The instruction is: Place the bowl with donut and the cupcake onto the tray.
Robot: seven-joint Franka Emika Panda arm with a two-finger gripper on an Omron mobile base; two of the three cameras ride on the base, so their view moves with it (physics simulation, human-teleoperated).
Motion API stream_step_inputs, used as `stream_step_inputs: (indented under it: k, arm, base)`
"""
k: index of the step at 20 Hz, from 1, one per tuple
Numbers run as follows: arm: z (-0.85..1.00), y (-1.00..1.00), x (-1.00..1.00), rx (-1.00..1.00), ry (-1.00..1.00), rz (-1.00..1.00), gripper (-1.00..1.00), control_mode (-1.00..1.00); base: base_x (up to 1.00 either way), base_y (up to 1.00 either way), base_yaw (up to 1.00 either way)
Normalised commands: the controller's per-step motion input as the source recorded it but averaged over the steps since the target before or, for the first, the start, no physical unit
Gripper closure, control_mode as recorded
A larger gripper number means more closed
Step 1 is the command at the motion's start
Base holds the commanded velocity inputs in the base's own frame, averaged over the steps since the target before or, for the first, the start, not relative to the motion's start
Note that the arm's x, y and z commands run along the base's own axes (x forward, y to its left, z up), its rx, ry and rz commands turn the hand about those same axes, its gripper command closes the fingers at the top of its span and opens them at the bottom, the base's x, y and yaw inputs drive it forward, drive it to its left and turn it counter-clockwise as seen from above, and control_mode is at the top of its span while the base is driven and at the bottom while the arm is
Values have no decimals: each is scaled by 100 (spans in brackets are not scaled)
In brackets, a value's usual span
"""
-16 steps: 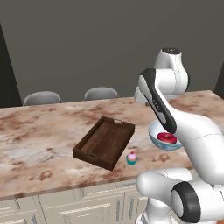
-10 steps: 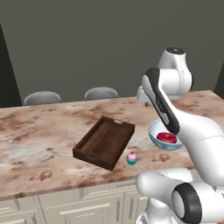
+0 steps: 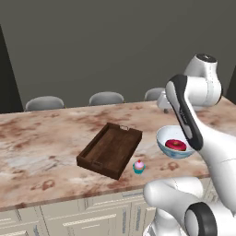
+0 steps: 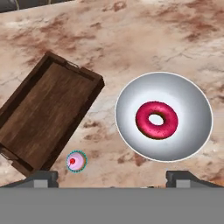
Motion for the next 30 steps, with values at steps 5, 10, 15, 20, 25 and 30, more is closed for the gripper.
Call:
stream_step_inputs:
  k: [5,10,15,20,25,30]
  arm:
    - [-20,-38,-19,10,-3,-16,-100,-100]
    - [-36,-41,-15,13,-2,-17,-100,-100]
    - [-44,-43,-9,13,0,-16,-100,-100]
    - [-45,-44,-5,10,2,-17,-100,-100]
    - [-38,-49,-7,5,10,-19,-100,-100]
    - [-44,-39,-5,3,18,-17,-100,-100]
  base:
    - [0,0,0]
    - [0,0,0]
    - [0,0,0]
    - [0,0,0]
    - [0,0,0]
    - [0,0,0]
